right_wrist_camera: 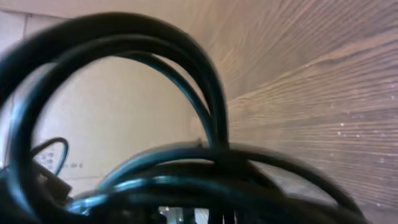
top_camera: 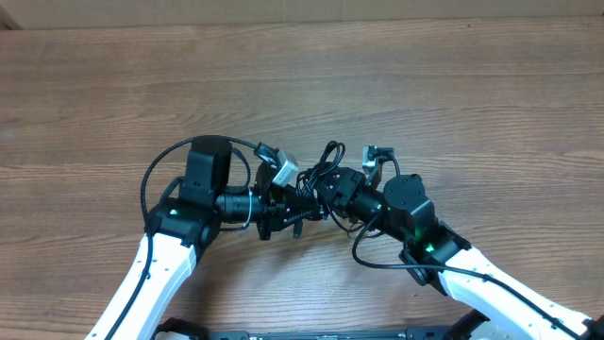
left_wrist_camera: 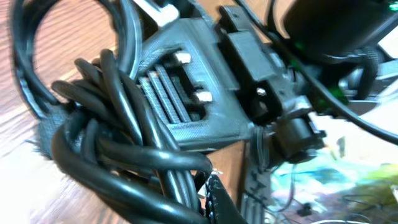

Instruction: Untangle cables

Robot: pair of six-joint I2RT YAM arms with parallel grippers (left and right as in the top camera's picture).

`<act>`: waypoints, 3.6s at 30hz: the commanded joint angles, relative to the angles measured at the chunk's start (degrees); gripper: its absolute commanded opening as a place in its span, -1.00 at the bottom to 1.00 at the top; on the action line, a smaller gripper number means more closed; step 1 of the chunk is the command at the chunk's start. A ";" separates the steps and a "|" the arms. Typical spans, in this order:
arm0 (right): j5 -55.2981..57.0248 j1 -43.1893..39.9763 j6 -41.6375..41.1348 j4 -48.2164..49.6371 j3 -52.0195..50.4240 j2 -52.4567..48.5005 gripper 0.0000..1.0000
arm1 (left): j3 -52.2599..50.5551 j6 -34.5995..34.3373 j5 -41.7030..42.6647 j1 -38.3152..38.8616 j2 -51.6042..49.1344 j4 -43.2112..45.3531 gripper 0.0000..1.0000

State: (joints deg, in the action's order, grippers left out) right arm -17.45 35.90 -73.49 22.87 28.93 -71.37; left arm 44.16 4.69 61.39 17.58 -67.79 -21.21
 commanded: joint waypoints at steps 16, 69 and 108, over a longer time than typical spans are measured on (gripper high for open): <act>-0.24 -2.23 0.48 -20.50 0.39 6.84 0.99 | 0.68 3.02 -0.48 -6.78 2.25 4.83 -0.91; -3.65 -2.27 -12.04 13.55 0.39 9.31 0.79 | 0.63 14.84 12.37 -9.09 2.16 -1.27 -0.91; -3.67 -21.84 18.93 -2.58 0.39 6.32 1.00 | 0.61 13.84 19.54 1.95 2.16 -7.67 -0.91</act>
State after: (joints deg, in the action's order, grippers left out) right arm -22.02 14.33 -59.05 23.79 28.88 -64.99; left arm 44.60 18.04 84.58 19.16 -66.74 -29.15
